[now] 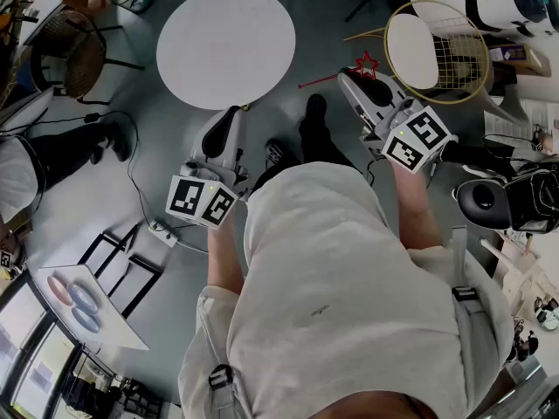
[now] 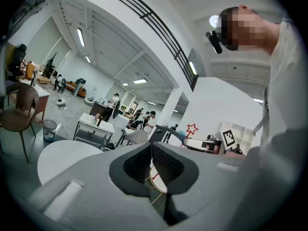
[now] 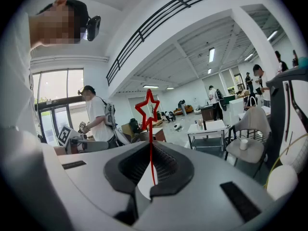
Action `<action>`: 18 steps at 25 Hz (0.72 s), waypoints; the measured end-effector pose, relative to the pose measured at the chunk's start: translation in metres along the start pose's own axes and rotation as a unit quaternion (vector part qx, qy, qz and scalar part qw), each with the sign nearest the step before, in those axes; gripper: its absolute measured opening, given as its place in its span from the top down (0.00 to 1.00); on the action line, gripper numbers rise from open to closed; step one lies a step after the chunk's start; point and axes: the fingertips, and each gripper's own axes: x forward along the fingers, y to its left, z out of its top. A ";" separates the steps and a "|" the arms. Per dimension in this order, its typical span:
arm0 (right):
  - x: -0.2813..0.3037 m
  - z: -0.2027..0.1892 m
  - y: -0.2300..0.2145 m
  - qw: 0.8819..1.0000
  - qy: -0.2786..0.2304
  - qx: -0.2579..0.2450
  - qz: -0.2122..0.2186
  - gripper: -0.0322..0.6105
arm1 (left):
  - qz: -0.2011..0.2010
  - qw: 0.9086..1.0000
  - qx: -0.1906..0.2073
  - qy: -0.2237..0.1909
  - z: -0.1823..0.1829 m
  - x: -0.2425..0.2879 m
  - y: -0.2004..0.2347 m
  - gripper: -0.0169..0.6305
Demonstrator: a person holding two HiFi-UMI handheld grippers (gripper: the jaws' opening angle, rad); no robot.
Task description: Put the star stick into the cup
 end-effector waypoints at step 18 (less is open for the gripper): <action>-0.004 -0.003 0.012 1.000 -0.006 -0.004 0.011 0.92 | 0.009 1.000 0.030 -0.001 0.000 -0.012 -0.007 0.95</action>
